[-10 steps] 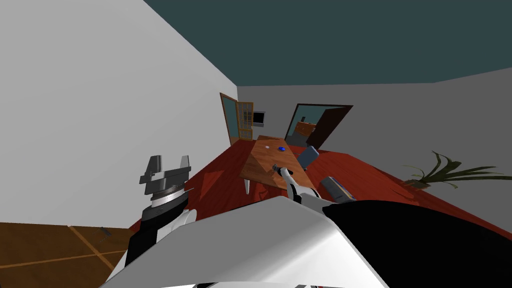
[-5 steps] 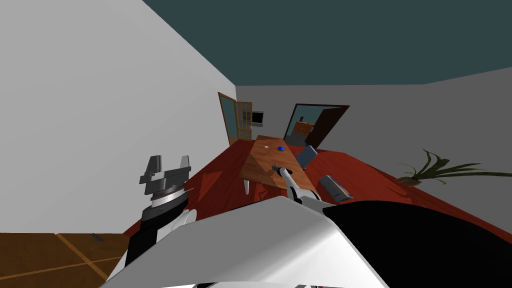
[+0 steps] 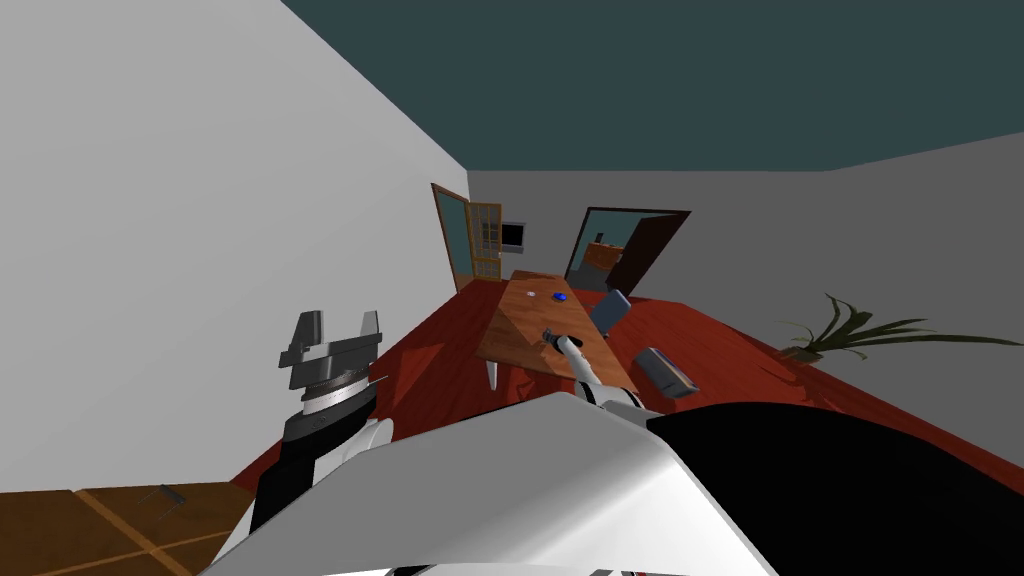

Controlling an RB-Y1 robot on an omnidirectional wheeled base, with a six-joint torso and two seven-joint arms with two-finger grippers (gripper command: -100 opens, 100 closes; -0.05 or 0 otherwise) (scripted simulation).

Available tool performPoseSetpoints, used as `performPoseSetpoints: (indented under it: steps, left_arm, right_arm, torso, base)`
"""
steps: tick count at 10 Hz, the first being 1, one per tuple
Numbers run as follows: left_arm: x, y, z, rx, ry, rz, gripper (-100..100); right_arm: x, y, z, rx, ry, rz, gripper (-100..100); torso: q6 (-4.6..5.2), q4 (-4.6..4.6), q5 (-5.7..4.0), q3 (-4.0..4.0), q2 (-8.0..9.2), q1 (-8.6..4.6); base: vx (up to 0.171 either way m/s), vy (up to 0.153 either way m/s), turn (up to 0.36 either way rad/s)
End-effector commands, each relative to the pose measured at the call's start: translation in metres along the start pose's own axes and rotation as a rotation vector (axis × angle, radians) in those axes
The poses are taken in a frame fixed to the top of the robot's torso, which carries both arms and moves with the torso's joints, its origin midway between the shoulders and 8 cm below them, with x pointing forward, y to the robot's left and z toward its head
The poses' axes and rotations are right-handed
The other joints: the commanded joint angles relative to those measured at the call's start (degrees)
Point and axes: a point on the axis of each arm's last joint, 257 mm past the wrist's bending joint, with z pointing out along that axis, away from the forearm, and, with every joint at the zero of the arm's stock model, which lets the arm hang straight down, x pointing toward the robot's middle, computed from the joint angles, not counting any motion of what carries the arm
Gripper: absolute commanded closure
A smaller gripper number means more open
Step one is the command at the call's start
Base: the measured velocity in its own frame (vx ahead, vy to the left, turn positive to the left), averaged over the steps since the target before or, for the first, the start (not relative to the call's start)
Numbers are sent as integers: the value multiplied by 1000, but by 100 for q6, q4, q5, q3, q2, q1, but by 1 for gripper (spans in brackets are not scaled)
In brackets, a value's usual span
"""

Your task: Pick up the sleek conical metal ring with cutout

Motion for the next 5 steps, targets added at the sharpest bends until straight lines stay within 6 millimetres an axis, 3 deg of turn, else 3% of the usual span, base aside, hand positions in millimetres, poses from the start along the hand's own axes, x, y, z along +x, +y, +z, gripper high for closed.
performPoseSetpoints:
  steps: [1, 2, 5]
  left_arm:
    - [0, 0, 0, 0, 0, 0, 0]
    - [0, 0, 0, 0, 0, 0, 0]
    - [0, 0, 0, 0, 0, 0, 0]
  right_arm:
    - [1, -3, -1, 4, 1, 18, 100]
    - [-8, -8, -4, 7, -15, -13, 100]
    - [-2, -9, -5, 7, -5, 5, 100]
  torso:
    - [0, 0, 0, 0, 0, 0]
    - [-2, 2, 1, 1, 0, 0]
    - [-3, 3, 2, 2, 1, 1]
  base:
    - [12, 6, -53]
    - [19, 6, -84]
    - [6, 3, -12]
